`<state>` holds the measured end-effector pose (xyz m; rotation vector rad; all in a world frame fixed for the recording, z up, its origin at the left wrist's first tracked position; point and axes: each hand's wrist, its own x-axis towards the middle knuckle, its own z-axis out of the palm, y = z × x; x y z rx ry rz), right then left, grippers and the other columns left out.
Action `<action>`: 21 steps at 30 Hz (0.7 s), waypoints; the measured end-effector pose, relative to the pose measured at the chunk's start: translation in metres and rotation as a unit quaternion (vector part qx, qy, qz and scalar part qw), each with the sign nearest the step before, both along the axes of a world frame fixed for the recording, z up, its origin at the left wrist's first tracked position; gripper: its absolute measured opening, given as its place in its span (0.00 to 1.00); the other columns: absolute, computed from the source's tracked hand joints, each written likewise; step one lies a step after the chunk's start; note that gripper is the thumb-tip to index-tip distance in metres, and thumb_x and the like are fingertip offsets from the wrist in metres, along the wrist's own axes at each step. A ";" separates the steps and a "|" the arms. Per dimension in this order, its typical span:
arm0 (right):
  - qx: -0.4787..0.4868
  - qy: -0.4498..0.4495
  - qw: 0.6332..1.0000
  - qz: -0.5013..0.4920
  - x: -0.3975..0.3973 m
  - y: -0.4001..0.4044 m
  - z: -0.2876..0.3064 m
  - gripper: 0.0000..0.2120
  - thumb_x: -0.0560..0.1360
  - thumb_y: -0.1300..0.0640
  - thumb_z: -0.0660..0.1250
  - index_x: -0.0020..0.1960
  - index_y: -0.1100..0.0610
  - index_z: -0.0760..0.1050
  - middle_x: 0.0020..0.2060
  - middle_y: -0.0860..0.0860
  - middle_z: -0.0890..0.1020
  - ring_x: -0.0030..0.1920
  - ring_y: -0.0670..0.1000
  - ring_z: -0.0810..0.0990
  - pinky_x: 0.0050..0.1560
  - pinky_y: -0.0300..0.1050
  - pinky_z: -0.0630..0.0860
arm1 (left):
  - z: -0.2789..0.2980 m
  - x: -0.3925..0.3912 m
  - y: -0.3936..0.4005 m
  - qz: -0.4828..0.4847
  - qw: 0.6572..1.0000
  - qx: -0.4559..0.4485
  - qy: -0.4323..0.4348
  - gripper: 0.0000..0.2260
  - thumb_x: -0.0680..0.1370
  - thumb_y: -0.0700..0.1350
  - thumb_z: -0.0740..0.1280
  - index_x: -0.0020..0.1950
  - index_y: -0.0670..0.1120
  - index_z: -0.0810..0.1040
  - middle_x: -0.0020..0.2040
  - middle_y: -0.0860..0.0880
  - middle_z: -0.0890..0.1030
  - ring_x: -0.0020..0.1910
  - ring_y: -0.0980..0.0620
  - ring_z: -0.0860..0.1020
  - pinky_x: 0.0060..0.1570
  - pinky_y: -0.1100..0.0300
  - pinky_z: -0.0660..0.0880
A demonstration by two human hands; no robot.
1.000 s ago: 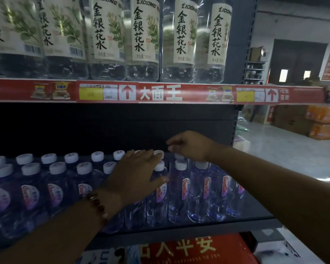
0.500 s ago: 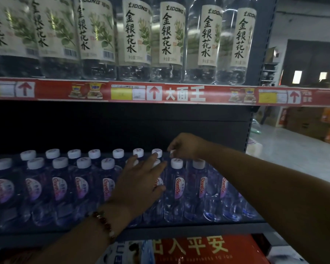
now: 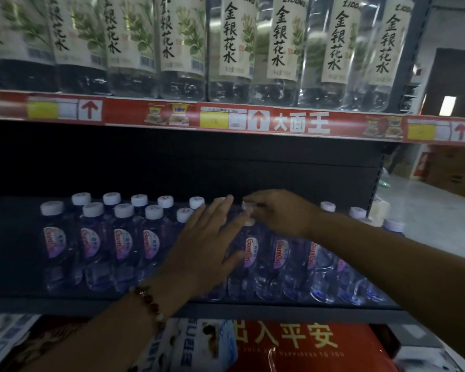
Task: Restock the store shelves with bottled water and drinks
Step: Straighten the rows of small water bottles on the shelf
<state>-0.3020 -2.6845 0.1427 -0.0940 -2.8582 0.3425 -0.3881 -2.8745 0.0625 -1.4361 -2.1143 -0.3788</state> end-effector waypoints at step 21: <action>0.055 -0.016 0.998 0.006 -0.064 -0.117 -0.014 0.09 0.80 0.50 0.64 0.57 0.53 0.77 0.49 0.50 0.80 0.50 0.52 0.78 0.49 0.46 0.73 | 0.013 -0.078 -0.105 0.085 0.993 0.052 -0.059 0.21 0.78 0.55 0.67 0.69 0.52 0.70 0.65 0.50 0.76 0.71 0.47 0.65 0.73 0.44 0.55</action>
